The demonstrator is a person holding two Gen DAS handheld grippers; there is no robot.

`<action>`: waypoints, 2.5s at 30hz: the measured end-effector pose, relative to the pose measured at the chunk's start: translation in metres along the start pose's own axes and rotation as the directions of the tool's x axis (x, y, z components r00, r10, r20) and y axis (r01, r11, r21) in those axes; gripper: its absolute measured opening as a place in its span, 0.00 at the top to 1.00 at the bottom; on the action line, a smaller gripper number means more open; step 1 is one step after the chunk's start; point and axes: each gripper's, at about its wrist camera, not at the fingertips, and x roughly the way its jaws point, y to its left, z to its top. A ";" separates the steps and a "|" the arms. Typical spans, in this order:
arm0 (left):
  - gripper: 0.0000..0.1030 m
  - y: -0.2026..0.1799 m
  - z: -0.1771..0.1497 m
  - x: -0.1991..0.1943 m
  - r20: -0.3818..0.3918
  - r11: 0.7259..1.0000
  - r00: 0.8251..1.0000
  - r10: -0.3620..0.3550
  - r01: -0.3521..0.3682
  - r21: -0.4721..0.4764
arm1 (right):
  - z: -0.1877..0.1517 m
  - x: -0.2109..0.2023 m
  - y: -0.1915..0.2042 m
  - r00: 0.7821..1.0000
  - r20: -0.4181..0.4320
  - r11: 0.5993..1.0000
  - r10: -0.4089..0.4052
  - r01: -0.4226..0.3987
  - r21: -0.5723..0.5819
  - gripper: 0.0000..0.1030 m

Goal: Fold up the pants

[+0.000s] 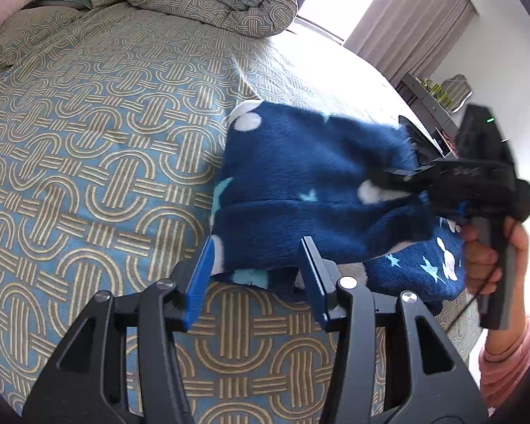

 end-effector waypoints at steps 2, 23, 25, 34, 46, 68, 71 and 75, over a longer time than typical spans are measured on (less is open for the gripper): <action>0.50 -0.006 0.001 0.003 -0.015 1.000 1.000 0.003 -0.003 0.018 | 0.000 -0.025 0.007 0.999 0.034 0.999 0.018 -0.017 -0.032 0.85; 0.49 -0.117 0.010 0.097 -0.153 0.945 0.985 0.079 -0.025 0.326 | -0.050 -0.106 -0.129 0.989 0.050 0.984 -0.143 0.136 0.111 0.83; 0.49 -0.116 0.001 0.101 -0.131 0.929 0.987 0.091 -0.036 0.368 | -0.054 -0.101 -0.136 0.989 0.037 0.984 -0.144 0.139 0.116 0.81; 0.49 -0.094 0.014 0.023 -0.056 0.950 0.998 0.014 0.004 0.314 | -0.055 -0.101 -0.139 0.988 0.056 0.984 -0.145 0.138 0.109 0.80; 0.49 -0.116 -0.041 0.056 -0.285 0.925 0.932 -0.223 0.294 0.239 | -0.040 -0.139 -0.111 0.985 0.150 0.983 0.083 -0.106 0.152 0.84; 0.44 -0.033 -0.043 0.041 -0.089 0.996 0.992 0.093 -0.092 0.013 | -0.049 -0.125 -0.118 0.987 0.121 0.985 -0.104 0.086 0.148 0.84; 0.44 -0.040 -0.042 0.030 -0.041 0.985 0.990 0.135 -0.130 0.113 | -0.056 -0.115 -0.135 0.988 0.080 0.979 -0.129 0.113 0.172 0.84; 0.44 -0.061 -0.040 0.039 -0.069 0.956 0.991 0.114 -0.091 0.280 | -0.058 -0.114 -0.135 0.989 0.086 0.979 -0.123 0.107 0.173 0.84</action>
